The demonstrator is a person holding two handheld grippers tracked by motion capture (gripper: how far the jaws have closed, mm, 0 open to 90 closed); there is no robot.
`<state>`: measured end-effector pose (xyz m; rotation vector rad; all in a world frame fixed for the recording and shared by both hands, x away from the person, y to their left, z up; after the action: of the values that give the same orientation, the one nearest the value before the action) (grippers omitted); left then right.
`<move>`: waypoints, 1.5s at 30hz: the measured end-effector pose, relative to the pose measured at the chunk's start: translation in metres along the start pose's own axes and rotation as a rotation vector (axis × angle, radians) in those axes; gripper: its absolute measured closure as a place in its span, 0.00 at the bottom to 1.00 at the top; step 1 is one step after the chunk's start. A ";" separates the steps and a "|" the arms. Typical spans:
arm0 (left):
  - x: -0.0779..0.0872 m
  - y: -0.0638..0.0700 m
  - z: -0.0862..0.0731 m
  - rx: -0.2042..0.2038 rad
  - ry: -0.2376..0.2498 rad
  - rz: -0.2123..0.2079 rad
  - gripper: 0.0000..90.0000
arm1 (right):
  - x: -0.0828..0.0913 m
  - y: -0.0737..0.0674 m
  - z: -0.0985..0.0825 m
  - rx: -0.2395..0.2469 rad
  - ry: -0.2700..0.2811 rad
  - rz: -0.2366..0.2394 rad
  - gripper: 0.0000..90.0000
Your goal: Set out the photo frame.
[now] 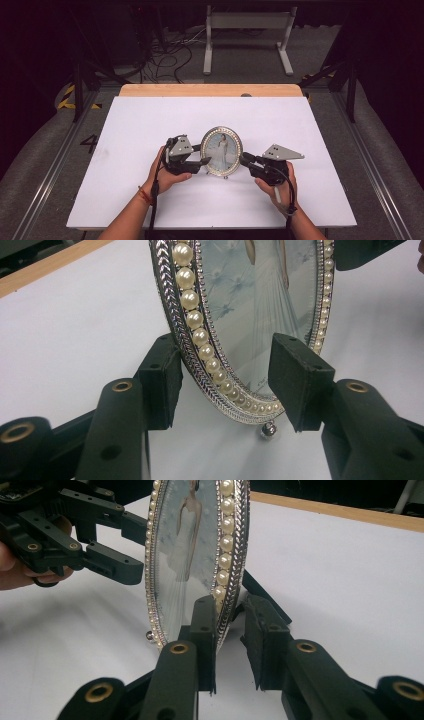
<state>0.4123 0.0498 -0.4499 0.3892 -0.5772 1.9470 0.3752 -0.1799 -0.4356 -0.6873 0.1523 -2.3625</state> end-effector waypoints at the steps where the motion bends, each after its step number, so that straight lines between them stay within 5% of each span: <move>1: 0.000 0.000 0.000 0.000 0.000 0.000 0.56 | 0.000 0.000 0.000 0.000 0.000 0.000 0.85; 21: 0.000 -0.001 -0.004 -0.009 -0.056 0.016 0.72 | -0.014 -0.005 -0.008 -0.005 -0.027 -0.016 0.81; 38: 0.004 0.011 -0.004 -0.057 -0.096 0.041 0.71 | -0.019 0.005 -0.001 -0.056 -0.006 -0.001 0.80; 45: 0.000 0.012 -0.005 -0.061 -0.100 0.052 0.71 | -0.019 0.002 -0.001 -0.033 -0.005 -0.023 0.80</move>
<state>0.4012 0.0485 -0.4568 0.4386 -0.7157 1.9629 0.3883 -0.1696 -0.4459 -0.7141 0.1831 -2.3846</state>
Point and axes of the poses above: each handheld gripper's, and its own axes: x roughly backward along the jaws, z roughly out of its top, y roughly to its right, the point moved 5 cm from there along -x, roughly forward along the jaws, and after that the axes turned 13 degrees about -x, right-handed, at the moved point
